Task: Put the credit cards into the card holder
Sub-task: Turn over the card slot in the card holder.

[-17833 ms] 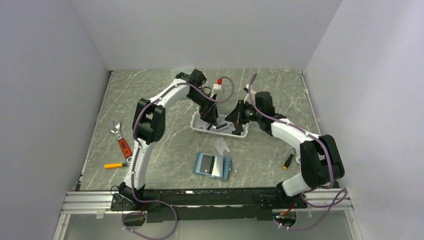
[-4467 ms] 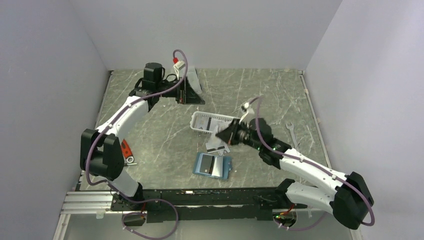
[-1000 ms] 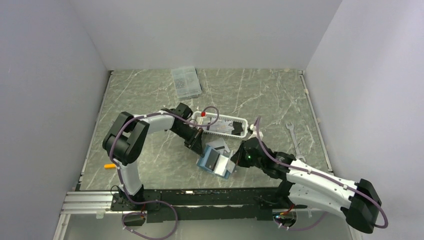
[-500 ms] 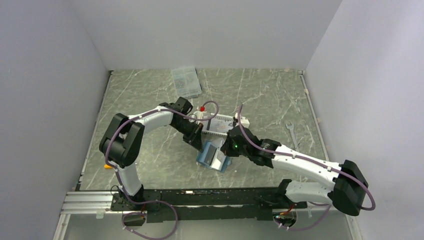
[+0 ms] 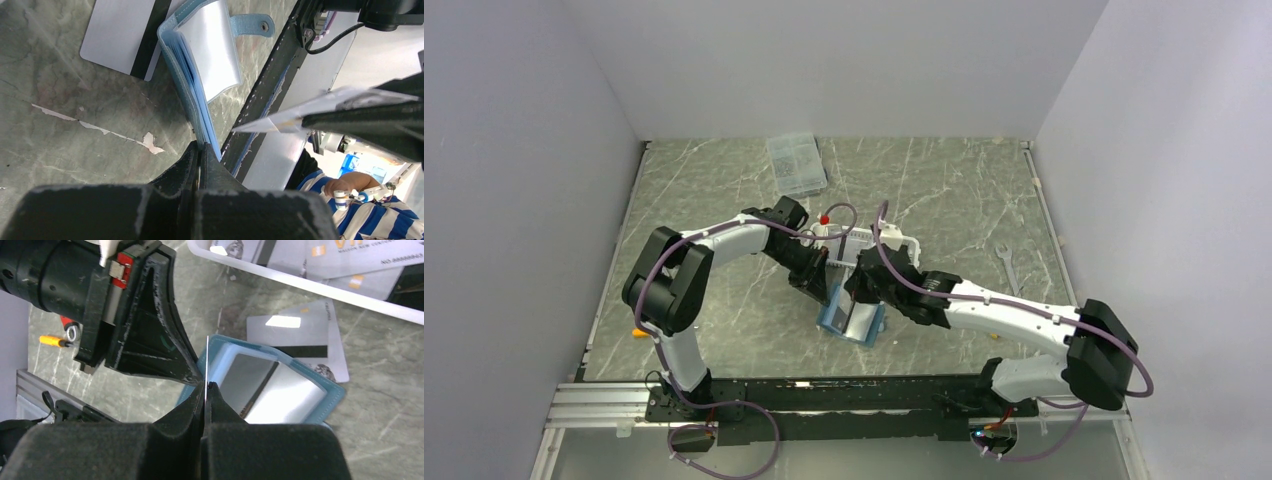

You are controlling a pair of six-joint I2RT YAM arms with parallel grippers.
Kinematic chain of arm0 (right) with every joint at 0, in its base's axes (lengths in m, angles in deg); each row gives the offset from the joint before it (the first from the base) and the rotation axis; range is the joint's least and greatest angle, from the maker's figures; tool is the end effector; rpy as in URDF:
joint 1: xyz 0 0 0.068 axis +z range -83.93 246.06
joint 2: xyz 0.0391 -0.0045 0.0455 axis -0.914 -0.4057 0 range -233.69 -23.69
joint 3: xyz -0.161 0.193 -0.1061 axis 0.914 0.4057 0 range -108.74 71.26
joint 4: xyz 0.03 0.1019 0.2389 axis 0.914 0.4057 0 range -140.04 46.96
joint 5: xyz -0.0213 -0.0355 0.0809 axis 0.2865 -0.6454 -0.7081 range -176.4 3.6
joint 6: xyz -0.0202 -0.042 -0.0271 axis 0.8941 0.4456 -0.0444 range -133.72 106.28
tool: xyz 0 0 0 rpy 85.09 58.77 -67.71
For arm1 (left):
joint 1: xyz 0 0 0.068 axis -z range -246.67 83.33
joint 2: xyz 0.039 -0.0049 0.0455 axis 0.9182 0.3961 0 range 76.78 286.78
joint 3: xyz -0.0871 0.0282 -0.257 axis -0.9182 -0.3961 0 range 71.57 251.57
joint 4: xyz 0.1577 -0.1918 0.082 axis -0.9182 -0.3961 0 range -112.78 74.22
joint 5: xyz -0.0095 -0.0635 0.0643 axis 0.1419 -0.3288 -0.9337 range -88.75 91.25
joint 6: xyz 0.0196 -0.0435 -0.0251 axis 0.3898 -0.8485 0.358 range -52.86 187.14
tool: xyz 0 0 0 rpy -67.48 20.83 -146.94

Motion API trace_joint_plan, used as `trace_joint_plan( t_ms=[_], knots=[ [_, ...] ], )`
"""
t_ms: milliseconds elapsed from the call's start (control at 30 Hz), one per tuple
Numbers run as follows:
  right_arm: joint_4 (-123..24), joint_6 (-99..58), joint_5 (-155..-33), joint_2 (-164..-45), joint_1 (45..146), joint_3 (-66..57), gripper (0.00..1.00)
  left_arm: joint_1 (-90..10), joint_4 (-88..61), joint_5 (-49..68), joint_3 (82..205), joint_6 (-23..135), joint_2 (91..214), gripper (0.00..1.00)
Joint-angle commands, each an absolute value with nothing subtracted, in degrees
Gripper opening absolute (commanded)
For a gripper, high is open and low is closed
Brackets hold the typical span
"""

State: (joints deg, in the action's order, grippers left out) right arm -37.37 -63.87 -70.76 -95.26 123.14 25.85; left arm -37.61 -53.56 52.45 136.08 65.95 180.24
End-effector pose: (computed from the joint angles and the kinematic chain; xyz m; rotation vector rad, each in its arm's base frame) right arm 0.1533 0.2190 0.2419 0.0120 2.3166 0.7029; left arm 0.2766 -0.1853 0.1692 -0.8239 -2.6742 1.3769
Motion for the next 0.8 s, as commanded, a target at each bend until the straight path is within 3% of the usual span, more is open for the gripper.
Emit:
trace_joint_plan(
  t_ms=[0, 767],
  knots=[
    [-40.16, -63.67, -68.01, -98.19, 124.58, 21.13, 0.00, -38.14, -52.44, 54.48, 136.37, 64.01, 179.42, 0.00],
    [-35.40, -63.63, -63.32, -102.24, 126.82, 19.82, 0.00, -38.37, -51.81, 55.48, 135.81, 63.69, 179.04, 0.00]
  ],
)
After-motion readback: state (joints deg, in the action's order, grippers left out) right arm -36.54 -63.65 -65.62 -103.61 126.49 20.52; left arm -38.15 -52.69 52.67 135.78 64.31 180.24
